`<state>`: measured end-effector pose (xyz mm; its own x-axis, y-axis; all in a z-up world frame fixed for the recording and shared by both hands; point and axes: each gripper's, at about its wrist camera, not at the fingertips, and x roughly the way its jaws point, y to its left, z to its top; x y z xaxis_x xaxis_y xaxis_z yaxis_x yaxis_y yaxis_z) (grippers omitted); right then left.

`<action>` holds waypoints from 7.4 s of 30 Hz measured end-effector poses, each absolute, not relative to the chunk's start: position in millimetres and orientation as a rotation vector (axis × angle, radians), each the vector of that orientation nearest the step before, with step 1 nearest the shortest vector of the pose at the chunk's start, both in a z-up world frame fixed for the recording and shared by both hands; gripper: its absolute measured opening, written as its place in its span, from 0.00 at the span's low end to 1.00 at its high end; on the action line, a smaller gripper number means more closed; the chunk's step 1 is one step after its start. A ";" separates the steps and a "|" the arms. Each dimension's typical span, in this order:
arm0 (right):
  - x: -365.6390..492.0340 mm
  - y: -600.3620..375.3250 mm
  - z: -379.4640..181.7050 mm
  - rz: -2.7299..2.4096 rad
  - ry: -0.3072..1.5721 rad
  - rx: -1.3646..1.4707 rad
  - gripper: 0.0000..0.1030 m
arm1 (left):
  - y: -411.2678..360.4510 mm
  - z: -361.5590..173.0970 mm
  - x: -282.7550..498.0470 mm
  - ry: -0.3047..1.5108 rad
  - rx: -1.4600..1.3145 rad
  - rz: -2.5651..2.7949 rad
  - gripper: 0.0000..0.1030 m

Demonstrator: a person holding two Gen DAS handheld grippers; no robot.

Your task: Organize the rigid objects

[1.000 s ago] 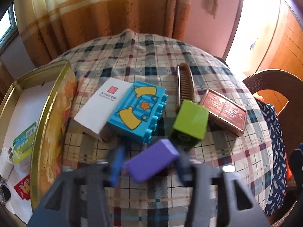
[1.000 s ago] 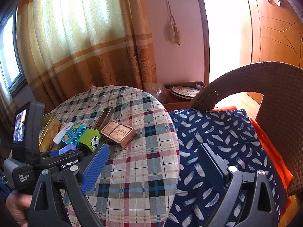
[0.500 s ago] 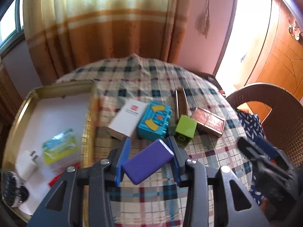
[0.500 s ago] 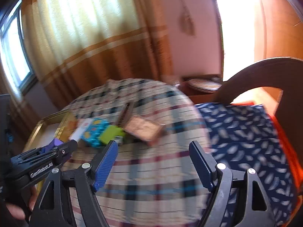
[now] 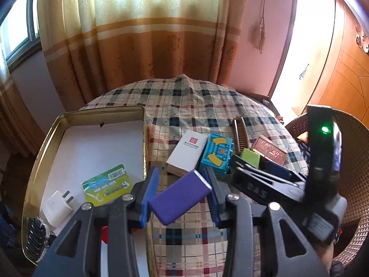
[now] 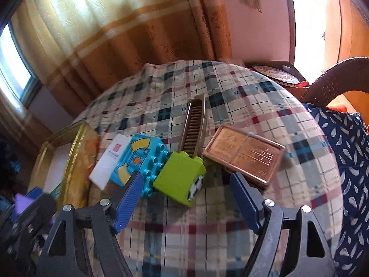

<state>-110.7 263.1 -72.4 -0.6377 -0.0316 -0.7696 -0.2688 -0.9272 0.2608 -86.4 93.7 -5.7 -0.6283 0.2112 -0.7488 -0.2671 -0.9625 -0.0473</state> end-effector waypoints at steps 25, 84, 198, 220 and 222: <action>-78.6 273.3 -57.5 2.679 0.516 -1.188 0.33 | 84.1 -2.3 -79.4 0.088 -1.191 2.612 0.38; -1.9 119.2 41.4 3.067 0.226 -1.025 0.33 | -28.6 9.8 -41.1 0.026 -1.161 2.794 0.38; 17.7 191.2 30.7 2.980 0.377 -0.799 0.78 | 32.3 2.9 -27.8 0.161 -1.053 2.773 0.99; 30.8 238.9 18.6 2.870 0.363 -0.798 0.78 | 72.3 0.7 -19.7 0.194 -1.097 2.700 0.99; 30.4 242.7 16.4 2.858 0.359 -0.801 0.77 | 75.5 -0.5 -20.6 0.197 -1.099 2.697 0.99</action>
<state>30.4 242.7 16.4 -0.8459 0.0802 -0.5273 -0.2081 -0.9599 0.1880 -20.6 75.5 -0.5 -0.6956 0.1537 -0.7018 -0.2541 -0.9664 0.0402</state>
